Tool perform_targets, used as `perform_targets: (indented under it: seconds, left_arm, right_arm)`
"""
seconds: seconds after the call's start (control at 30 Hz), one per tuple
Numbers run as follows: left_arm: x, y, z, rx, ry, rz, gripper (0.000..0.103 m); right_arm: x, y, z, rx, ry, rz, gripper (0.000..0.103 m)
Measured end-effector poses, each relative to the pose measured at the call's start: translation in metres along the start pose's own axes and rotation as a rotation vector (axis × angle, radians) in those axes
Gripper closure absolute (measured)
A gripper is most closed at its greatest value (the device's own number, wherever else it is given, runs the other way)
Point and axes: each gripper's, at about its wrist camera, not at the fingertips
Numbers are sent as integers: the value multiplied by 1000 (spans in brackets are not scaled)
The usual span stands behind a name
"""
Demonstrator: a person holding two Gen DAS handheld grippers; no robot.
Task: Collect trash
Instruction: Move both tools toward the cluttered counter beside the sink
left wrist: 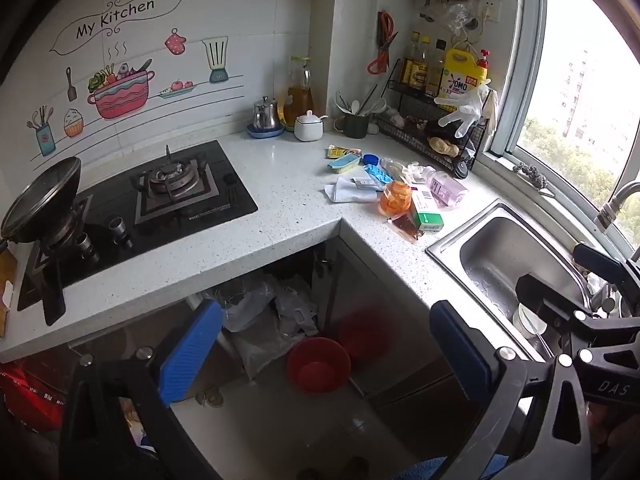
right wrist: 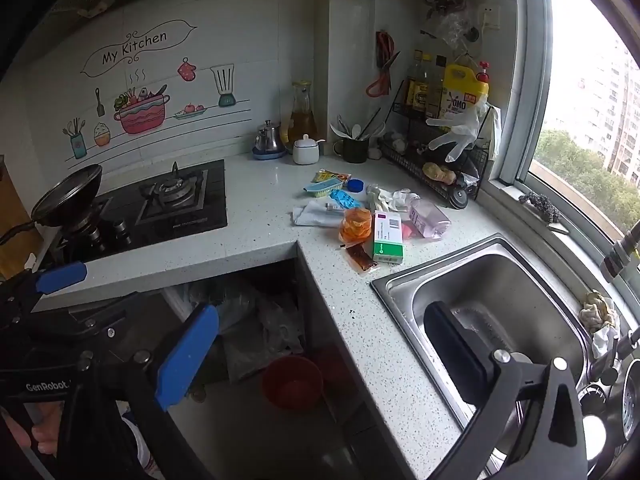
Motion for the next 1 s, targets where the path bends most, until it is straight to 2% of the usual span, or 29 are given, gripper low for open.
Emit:
perform_targets:
  seconds: [0.3, 1.0]
  left_arm:
    - [14, -5, 6, 12, -6, 24, 0]
    - [17, -7, 9, 14, -19, 40, 0]
  right_arm:
    - [3, -3, 0, 10, -24, 28, 0]
    - [-1, -2, -6, 33, -33, 40, 0]
Point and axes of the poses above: each gripper's, at about its wrist camera, not at the fingertips, and z roughly against the way its jaws point, x to its left, y to its underside, and after that the axes turned 2 degrees about -x, right-handed
